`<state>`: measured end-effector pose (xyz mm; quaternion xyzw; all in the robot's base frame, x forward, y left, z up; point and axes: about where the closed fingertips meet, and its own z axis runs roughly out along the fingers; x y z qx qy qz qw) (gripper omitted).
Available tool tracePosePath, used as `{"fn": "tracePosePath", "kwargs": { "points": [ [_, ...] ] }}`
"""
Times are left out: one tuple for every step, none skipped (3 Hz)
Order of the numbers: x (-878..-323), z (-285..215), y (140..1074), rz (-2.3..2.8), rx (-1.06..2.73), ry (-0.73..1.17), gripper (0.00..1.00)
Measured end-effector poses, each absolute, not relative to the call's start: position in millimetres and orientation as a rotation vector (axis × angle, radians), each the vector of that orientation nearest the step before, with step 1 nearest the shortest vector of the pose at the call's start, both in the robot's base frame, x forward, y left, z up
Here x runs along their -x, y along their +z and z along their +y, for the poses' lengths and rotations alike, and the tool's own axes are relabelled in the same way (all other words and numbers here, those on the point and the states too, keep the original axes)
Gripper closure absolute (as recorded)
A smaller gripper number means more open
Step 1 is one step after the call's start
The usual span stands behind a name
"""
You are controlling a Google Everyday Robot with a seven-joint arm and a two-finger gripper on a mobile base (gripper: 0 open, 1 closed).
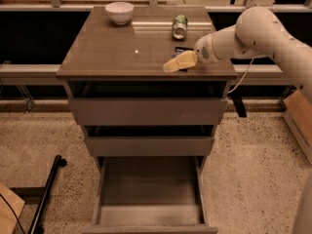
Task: Place rxbar blueberry into bottom drawer
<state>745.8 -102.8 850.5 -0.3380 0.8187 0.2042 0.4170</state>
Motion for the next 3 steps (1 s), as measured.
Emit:
{"fn": "tracePosePath", "kwargs": {
  "points": [
    [-754,-97,840,2.037,0.81,0.531,0.0],
    [-766,-88,834,2.015,0.796,0.54,0.0],
    [-774,-82,822,2.03,0.784,0.541,0.0]
  ]
}}
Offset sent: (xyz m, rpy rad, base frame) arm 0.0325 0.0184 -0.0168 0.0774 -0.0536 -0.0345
